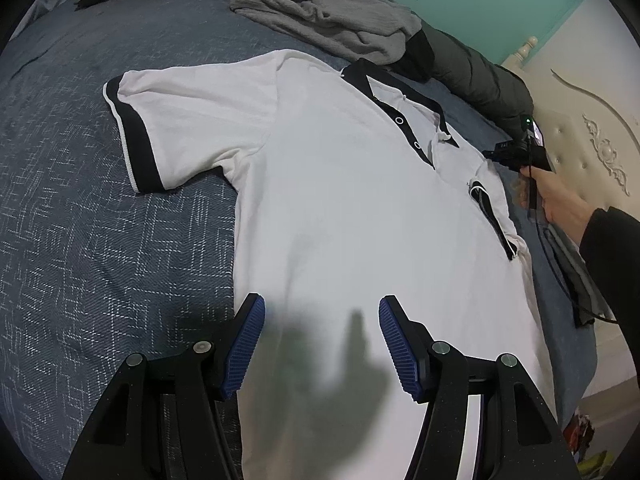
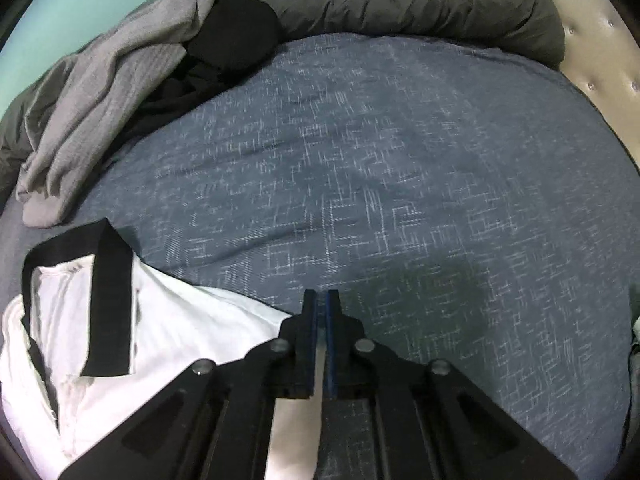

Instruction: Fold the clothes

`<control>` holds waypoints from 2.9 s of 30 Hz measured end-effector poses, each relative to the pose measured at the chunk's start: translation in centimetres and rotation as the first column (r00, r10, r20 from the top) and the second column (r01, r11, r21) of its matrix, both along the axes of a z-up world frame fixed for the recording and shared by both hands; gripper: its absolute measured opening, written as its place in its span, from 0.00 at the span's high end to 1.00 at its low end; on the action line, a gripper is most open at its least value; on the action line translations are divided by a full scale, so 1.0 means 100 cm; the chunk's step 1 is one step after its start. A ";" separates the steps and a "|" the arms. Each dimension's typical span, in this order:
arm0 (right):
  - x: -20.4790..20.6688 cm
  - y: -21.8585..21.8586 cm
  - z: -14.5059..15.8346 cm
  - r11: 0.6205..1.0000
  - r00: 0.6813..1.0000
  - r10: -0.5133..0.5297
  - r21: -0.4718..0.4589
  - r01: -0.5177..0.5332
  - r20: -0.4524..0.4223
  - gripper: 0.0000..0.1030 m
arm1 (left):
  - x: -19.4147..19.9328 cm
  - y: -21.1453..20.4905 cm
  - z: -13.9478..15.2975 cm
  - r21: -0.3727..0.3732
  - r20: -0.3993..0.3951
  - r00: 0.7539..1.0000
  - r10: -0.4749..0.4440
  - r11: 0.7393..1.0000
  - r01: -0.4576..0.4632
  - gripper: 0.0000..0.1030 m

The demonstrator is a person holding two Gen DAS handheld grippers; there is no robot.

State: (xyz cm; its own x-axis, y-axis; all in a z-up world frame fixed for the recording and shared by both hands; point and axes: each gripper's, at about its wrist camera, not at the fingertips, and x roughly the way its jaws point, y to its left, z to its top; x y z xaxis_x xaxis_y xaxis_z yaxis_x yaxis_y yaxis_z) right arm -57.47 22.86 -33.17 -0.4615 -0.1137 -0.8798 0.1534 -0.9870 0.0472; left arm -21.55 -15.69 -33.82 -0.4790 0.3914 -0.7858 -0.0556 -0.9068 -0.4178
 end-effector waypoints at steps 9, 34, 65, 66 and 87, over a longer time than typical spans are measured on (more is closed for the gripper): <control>-0.002 0.009 0.002 0.999 0.999 -0.030 -0.012 0.029 -0.036 0.99 | -0.001 -0.003 -0.002 0.001 0.005 1.000 0.000 1.000 -0.001 0.38; 0.019 0.017 0.005 0.995 0.998 0.062 -0.085 -0.059 0.029 0.93 | -0.006 -0.001 -0.003 0.014 0.007 1.000 -0.002 1.000 0.002 0.38; 0.014 0.034 0.009 0.963 0.999 0.003 -0.270 0.009 0.043 0.63 | -0.009 0.000 -0.003 0.024 0.009 1.000 -0.009 1.000 0.009 0.37; 0.014 0.033 0.007 0.964 0.999 0.011 -0.265 0.001 0.046 0.63 | -0.009 0.000 -0.003 0.025 0.009 1.000 -0.009 1.000 0.009 0.37; 0.017 0.030 0.012 0.989 0.997 -0.049 -0.142 0.040 -0.064 0.99 | -0.012 0.002 -0.005 0.022 0.013 1.000 -0.014 1.000 0.014 0.37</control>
State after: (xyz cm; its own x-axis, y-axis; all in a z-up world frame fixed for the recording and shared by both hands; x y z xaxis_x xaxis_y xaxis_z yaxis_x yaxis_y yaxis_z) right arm -55.81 25.88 -32.02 -0.5265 -0.2121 -0.8233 0.1170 -0.9772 0.1769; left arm -22.75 -15.45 -34.29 -0.4630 0.4149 -0.7833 -0.0623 -0.8967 -0.4381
